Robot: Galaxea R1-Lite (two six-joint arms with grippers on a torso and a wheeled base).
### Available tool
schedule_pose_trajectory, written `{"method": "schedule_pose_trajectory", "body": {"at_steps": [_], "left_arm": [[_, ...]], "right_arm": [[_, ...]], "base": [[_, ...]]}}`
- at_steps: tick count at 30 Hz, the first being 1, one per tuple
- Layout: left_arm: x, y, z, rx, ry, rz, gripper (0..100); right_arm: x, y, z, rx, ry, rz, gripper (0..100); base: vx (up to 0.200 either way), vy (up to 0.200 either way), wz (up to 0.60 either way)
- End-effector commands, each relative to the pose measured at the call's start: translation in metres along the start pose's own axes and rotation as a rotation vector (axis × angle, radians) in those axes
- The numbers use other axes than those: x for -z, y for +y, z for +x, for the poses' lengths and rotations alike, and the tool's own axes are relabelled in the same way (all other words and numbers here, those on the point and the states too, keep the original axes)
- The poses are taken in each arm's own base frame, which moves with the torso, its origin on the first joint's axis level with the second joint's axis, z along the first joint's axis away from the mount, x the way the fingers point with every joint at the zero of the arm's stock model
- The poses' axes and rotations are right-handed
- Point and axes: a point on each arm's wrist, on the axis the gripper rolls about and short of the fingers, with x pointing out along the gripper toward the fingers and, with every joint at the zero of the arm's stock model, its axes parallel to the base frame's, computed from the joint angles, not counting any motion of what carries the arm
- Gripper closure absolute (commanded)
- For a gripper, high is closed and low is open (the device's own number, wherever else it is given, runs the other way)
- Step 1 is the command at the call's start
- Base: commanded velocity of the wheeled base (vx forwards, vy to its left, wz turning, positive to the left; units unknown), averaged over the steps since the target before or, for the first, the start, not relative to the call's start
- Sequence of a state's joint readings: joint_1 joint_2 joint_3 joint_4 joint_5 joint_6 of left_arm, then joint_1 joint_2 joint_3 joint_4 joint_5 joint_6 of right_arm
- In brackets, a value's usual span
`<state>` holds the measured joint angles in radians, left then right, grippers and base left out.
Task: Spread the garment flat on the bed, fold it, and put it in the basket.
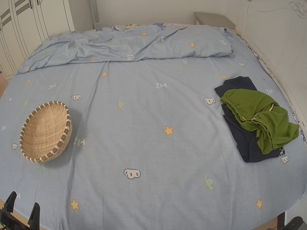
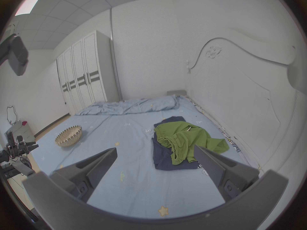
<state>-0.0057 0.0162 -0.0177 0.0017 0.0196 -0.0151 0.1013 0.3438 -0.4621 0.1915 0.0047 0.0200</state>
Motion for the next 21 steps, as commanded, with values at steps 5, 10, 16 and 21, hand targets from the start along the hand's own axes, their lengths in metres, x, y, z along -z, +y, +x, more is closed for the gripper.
{"method": "schedule_pose_trajectory", "body": {"at_steps": [5,10,16,21], "left_arm": [[0.005,0.000,0.000,0.000,0.000,0.000,0],[0.005,0.000,0.000,0.000,0.000,0.000,0],[0.005,0.000,0.000,0.000,0.000,0.000,0],[0.005,0.000,0.000,0.000,0.000,0.000,0]], "right_arm": [[-0.081,0.012,0.198,-0.050,0.470,-0.105,0],[-0.079,0.023,0.238,0.041,0.521,-0.166,0],[-0.040,0.048,0.296,0.050,0.626,-0.231,0],[-0.024,0.049,0.333,0.119,0.618,-0.259,0]], "base": [[0.000,0.000,0.00],[0.000,0.000,0.00],[0.000,0.000,0.00],[0.000,0.000,0.00]]}}
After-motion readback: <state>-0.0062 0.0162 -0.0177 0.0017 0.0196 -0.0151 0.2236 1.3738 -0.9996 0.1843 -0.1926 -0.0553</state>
